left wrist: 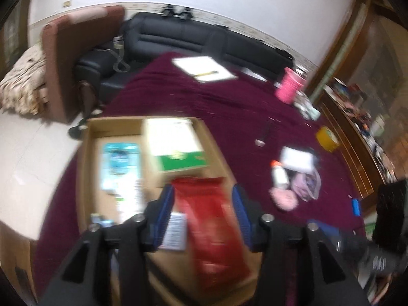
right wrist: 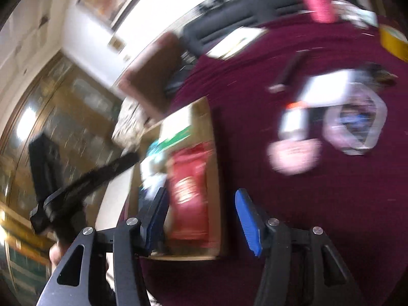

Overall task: Organize objects
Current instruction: 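Move both tools back over the remaining items on the table, then grasp the pink teddy bear with the left tool, then grasp the clear cartoon pouch with the right tool while the left holds the bear, then carry the teddy bear and cartoon pouch toward the tray with both tools, then lower the bear and pouch into the tray and open both tools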

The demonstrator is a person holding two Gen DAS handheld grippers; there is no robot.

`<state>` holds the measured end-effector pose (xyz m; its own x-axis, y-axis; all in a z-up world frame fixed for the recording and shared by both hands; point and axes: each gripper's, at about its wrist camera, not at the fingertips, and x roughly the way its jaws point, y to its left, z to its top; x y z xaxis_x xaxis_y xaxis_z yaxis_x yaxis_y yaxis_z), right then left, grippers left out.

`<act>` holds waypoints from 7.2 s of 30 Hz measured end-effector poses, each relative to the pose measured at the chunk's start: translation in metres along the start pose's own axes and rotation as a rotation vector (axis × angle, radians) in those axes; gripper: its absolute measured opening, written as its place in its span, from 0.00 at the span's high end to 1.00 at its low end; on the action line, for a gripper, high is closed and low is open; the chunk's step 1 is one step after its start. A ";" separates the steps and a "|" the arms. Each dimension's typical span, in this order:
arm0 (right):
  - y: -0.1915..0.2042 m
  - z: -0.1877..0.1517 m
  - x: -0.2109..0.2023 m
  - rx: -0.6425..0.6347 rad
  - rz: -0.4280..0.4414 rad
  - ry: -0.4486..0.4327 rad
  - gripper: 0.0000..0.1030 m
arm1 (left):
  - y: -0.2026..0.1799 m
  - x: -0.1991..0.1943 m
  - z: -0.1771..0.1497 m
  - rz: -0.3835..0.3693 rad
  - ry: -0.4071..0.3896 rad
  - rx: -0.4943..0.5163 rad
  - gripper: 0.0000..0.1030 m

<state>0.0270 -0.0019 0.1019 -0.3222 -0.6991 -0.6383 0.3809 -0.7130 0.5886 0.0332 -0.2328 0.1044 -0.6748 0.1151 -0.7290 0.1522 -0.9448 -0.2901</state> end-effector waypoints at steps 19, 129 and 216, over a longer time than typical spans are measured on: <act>-0.200 0.024 -0.069 0.305 -0.084 -0.209 0.30 | -0.165 0.146 -0.036 0.148 0.226 0.142 0.31; -0.067 0.008 -0.039 -0.179 -0.142 -0.242 0.17 | -0.115 -0.014 -0.063 0.047 -0.299 0.110 0.62; 0.124 -0.078 0.064 -0.530 -0.003 0.181 0.09 | 0.100 0.012 0.031 0.156 0.004 -0.121 0.27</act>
<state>0.1217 -0.1310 0.0954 -0.1876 -0.6438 -0.7419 0.7791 -0.5574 0.2867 0.0175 -0.3355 0.0862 -0.6332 -0.0281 -0.7735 0.3407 -0.9074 -0.2459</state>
